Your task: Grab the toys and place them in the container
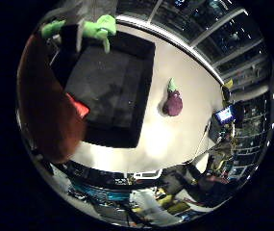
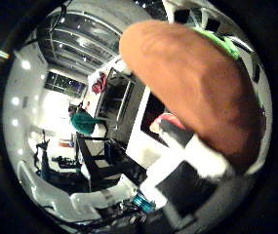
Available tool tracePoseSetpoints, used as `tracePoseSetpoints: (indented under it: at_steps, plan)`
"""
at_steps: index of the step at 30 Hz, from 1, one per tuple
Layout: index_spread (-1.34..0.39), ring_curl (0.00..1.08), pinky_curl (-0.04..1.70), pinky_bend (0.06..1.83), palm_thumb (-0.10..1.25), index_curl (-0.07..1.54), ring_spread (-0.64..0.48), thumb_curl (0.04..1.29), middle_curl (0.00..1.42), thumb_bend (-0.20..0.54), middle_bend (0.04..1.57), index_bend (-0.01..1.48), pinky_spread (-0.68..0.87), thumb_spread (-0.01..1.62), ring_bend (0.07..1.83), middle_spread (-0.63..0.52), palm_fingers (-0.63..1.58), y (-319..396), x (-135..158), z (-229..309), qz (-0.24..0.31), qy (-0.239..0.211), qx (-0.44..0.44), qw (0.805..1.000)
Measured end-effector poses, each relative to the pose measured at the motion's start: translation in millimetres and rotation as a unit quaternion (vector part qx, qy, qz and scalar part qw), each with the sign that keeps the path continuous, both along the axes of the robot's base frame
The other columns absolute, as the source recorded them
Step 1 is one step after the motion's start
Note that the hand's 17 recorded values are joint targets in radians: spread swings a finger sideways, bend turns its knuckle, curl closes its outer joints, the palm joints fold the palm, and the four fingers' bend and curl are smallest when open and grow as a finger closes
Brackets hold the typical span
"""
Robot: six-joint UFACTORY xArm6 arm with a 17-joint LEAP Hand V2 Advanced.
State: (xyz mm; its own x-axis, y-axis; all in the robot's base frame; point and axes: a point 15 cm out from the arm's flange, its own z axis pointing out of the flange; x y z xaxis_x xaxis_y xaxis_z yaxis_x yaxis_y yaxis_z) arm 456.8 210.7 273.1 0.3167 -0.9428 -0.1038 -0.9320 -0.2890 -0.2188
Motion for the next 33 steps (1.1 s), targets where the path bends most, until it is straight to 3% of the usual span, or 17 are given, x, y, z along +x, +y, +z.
tracePoseSetpoints:
  at_steps: [5, 9, 24, 29, 33]
  plan:
    - [-0.49, 0.23, 0.56, 0.54, 0.55, 0.33, 0.21, 0.32, 0.28, -0.035, 0.3, 0.19, 0.45, 0.99, 0.42, 0.05, -0.07, -5, -8, -11, 0.014, 0.02, -0.027, 0.999]
    - [-0.48, 0.22, 0.48, 0.5, 0.54, 0.3, 0.22, 0.31, 0.28, -0.028, 0.22, 0.16, 0.49, 0.98, 0.35, 0.06, -0.01, -11, -8, -9, 0.019, 0.018, -0.032, 0.999]
    - [-0.39, 0.24, 0.35, 0.4, 0.55, 0.28, 0.17, 0.3, 0.33, -0.026, 0.28, 0.16, 0.45, 1.0, 0.35, 0.03, 0.19, -174, 17, 53, -0.072, -0.04, -0.06, 0.995]
    - [-0.38, 0.24, 0.34, 0.39, 0.55, 0.27, 0.16, 0.3, 0.33, -0.026, 0.28, 0.16, 0.43, 1.0, 0.35, 0.02, 0.2, -244, 15, 50, -0.111, -0.033, -0.072, 0.991]
    - [-0.37, 0.24, 0.32, 0.38, 0.55, 0.27, 0.16, 0.3, 0.33, -0.026, 0.28, 0.16, 0.43, 1.0, 0.35, 0.01, 0.21, -284, -7, 16, -0.127, 0.004, -0.078, 0.989]
